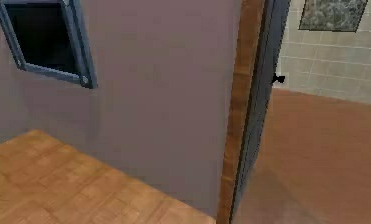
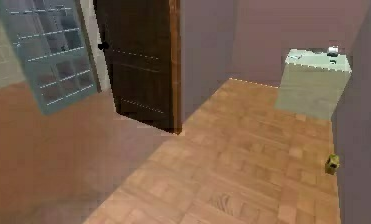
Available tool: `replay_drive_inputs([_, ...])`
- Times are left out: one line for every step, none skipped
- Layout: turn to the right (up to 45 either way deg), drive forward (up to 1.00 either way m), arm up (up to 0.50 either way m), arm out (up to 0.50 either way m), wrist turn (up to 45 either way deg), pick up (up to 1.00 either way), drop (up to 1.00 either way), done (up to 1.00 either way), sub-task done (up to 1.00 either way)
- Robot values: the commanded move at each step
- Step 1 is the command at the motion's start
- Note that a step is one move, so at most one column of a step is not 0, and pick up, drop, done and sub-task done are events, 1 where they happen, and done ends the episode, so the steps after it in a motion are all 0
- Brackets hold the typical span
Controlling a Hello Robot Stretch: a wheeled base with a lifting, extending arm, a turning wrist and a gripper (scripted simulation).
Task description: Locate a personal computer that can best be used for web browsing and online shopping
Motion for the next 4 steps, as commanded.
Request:
replay_drive_inputs([-45.0, 0.00, 0.00, 0.00, 0.0, 0.00, 0.00, 0.00, 0.00])
replay_drive_inputs([-33.0, 0.00, 0.00, 0.00, 0.0, 0.00, 0.00, 0.00, 0.00])
replay_drive_inputs([-3.0, 0.00, 0.00, 0.00, 0.0, 0.00, 0.00, 0.00, 0.00])
replay_drive_inputs([0.0, 0.40, 0.00, 0.00, 0.0, 0.00, 0.00, 0.00, 0.00])
